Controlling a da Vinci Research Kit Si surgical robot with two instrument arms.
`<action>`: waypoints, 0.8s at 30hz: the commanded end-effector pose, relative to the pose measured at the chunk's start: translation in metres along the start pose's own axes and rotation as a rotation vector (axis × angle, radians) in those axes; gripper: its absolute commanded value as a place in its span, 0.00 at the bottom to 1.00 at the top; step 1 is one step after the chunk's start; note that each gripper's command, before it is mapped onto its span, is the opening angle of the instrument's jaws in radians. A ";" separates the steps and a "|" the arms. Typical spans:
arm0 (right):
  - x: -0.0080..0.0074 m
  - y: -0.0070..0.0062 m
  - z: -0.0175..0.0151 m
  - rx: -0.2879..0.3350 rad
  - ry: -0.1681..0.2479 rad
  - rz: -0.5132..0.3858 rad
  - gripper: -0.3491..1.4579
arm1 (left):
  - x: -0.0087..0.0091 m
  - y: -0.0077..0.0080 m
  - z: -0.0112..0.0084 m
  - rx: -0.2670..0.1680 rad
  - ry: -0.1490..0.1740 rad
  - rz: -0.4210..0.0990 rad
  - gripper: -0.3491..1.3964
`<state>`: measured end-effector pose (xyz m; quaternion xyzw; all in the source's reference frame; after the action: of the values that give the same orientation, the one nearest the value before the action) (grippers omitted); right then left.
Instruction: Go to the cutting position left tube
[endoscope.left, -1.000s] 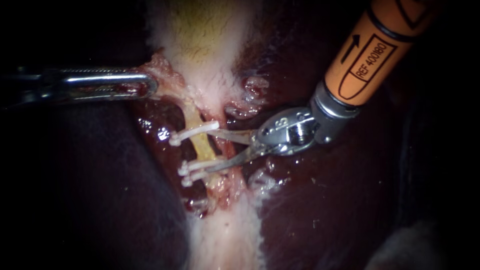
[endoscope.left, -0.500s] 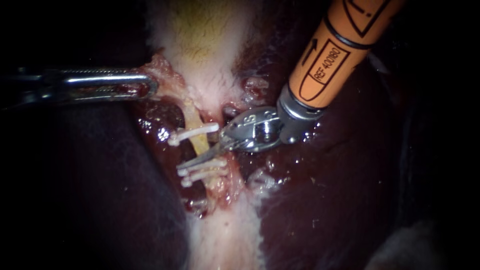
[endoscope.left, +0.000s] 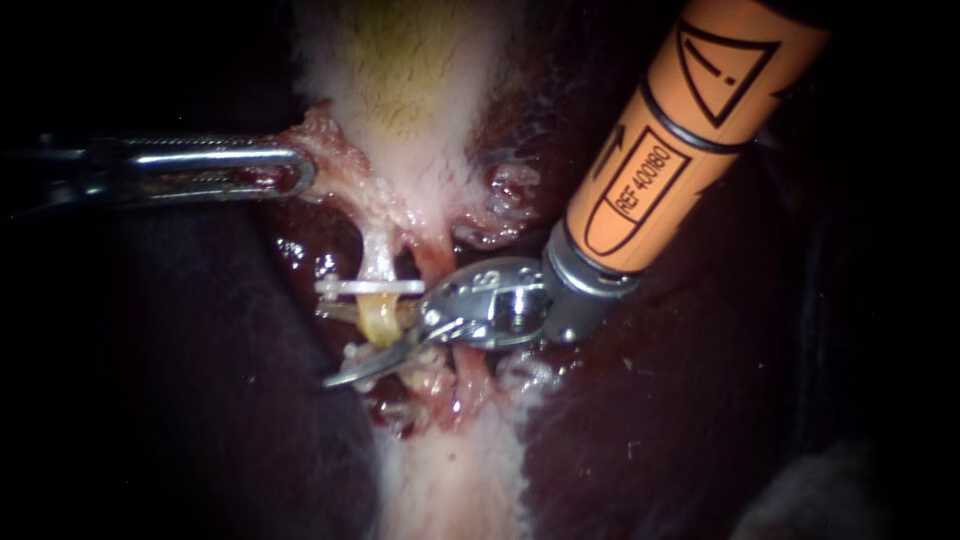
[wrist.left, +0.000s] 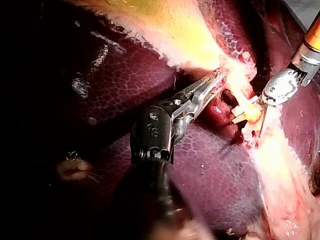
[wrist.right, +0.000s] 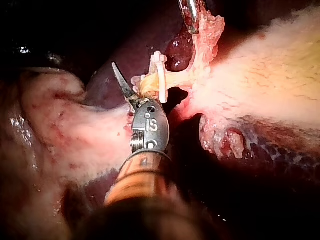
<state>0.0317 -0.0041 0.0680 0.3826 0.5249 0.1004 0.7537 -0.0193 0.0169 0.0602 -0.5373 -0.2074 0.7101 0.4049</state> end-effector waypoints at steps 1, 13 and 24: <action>0.0001 -0.0001 0.0000 0.002 0.005 0.004 0.97 | 0.0000 0.0000 0.0000 0.000 0.000 0.000 0.00; 0.0016 -0.0018 0.0001 0.024 0.052 0.016 0.98 | 0.0000 -0.0002 0.0000 0.000 0.000 0.000 0.00; 0.0019 -0.0017 0.0005 0.028 0.069 0.028 0.98 | 0.0000 -0.0002 0.0000 0.000 0.000 0.000 0.00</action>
<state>0.0327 -0.0043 0.0655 0.3965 0.5474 0.1172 0.7276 -0.0193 0.0170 0.0604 -0.5374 -0.2077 0.7100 0.4050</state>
